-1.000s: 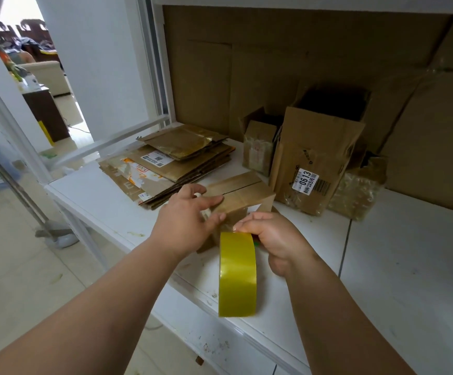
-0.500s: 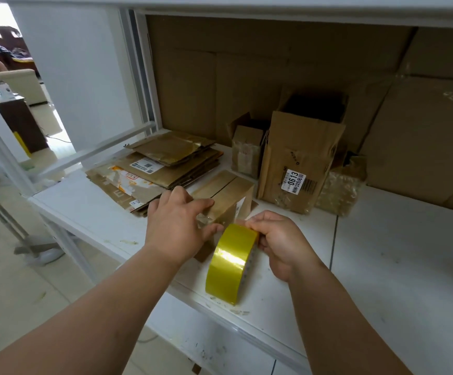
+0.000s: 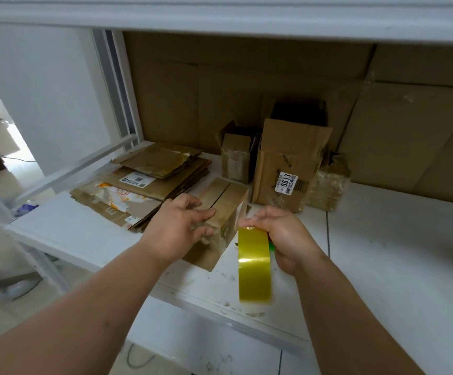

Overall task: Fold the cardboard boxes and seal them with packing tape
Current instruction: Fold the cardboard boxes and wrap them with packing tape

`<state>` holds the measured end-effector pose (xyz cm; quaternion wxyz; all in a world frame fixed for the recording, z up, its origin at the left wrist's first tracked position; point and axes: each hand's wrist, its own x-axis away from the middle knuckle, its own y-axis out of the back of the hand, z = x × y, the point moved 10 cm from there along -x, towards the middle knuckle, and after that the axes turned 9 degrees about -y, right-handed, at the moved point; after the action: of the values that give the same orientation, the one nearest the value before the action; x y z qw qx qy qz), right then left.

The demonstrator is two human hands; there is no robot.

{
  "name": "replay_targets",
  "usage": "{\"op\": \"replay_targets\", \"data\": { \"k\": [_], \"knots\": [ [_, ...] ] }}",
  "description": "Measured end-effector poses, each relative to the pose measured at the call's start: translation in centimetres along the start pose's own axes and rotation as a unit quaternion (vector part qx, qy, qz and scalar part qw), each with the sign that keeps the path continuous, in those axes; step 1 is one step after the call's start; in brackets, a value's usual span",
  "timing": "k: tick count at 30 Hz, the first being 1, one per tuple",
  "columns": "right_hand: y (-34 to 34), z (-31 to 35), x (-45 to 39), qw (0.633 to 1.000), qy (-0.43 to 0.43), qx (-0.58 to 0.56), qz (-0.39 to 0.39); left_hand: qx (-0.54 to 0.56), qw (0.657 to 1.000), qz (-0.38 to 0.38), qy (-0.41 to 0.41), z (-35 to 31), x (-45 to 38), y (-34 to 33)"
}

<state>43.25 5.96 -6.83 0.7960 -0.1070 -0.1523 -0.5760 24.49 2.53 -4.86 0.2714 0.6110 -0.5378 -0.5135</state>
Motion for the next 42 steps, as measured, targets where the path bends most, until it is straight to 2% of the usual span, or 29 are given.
{"op": "replay_targets", "data": {
  "k": [2, 5, 8, 12, 14, 16, 24, 28, 31, 36, 42],
  "knots": [
    [-0.2, 0.0, 0.3, 1.0, 0.006, 0.003, -0.009, -0.018, 0.999, -0.023, -0.013, -0.5, -0.2, 0.3],
    [-1.0, 0.4, 0.4, 0.997, 0.026, 0.07, -0.022, -0.04, 0.996, -0.071, -0.043, -2.0, -0.2, 0.4],
    [-1.4, 1.0, 0.4, 0.991, 0.038, 0.124, -0.037, -0.025, 0.996, -0.087, -0.004, -1.7, 0.1, 0.4],
    [-1.2, 1.1, 0.4, 0.989, 0.038, 0.137, -0.045, 0.107, 0.99, -0.087, 0.027, 0.0, 0.3, 0.8],
    [-1.1, 0.9, 0.4, 0.992, 0.036, 0.116, -0.045, 0.202, 0.977, -0.06, 0.04, 1.3, 0.5, 0.6],
    [-1.1, 0.7, 0.4, 0.992, 0.036, 0.107, -0.048, 0.251, 0.967, -0.04, 0.036, 1.9, 0.7, 0.4],
    [-1.8, 0.8, -0.2, 0.976, 0.025, 0.201, -0.076, 0.165, 0.98, -0.111, -0.031, 1.0, 0.6, 1.3],
    [-2.3, 1.0, -0.3, 0.973, 0.028, 0.218, -0.076, 0.151, 0.977, -0.15, -0.002, 1.2, 0.9, 1.4],
    [-2.3, 1.0, -0.3, 0.972, 0.023, 0.217, -0.082, 0.149, 0.979, -0.135, 0.031, 1.1, 1.0, 0.6],
    [-1.7, 1.0, -0.3, 0.976, 0.025, 0.192, -0.102, 0.21, 0.97, -0.098, 0.076, 2.1, 1.2, -0.2],
    [-2.1, 0.5, -0.4, 0.985, 0.024, 0.144, -0.093, 0.156, 0.98, -0.08, 0.089, 2.2, 0.7, 0.4]
  ]
}}
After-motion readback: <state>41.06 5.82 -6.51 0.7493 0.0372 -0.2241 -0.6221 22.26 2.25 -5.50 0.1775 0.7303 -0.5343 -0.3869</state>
